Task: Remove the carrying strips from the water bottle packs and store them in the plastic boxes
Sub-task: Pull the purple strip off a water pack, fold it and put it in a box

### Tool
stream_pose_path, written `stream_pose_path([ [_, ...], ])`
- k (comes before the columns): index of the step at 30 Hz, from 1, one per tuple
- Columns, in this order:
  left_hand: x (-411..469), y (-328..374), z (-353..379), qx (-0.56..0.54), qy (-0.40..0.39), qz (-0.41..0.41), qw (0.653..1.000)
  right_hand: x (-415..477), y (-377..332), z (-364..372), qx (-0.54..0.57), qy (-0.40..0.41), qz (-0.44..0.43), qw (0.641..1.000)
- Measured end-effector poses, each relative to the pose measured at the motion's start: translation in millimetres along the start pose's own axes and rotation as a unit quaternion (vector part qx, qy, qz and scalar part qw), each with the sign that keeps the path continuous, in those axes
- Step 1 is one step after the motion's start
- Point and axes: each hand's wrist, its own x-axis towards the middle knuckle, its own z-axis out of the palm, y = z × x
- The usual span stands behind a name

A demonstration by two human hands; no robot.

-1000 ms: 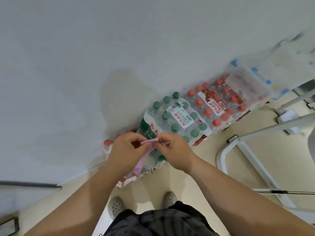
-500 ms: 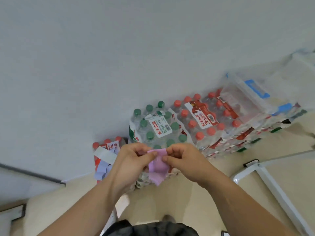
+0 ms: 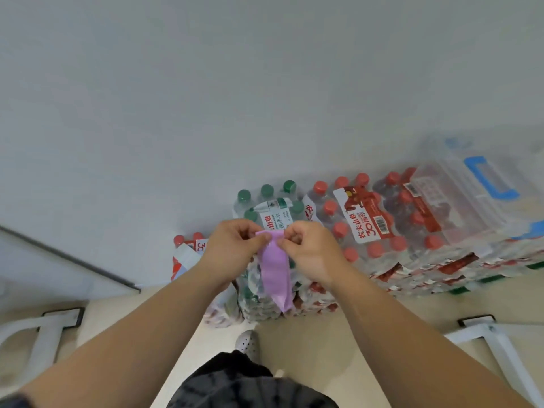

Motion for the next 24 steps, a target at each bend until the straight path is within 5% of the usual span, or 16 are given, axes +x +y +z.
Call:
stream_pose_path([
  [8,90.6,-4.7,-2.1,0.108,-0.003,0.010,0.994,72.5,-5.3,0.3,-0.068,0.012,0.070,0.995],
  [18,154.2,-0.4,-8.1,0.314,0.001,0.053,0.948,133.2,-12.9,9.2,-0.230,0.014,0.039,0.972],
  [24,155.1,-8.3,5.9,0.379,0.042,-0.002,0.925,143.6,4.2,9.1,-0.236,0.013,0.056,0.970],
])
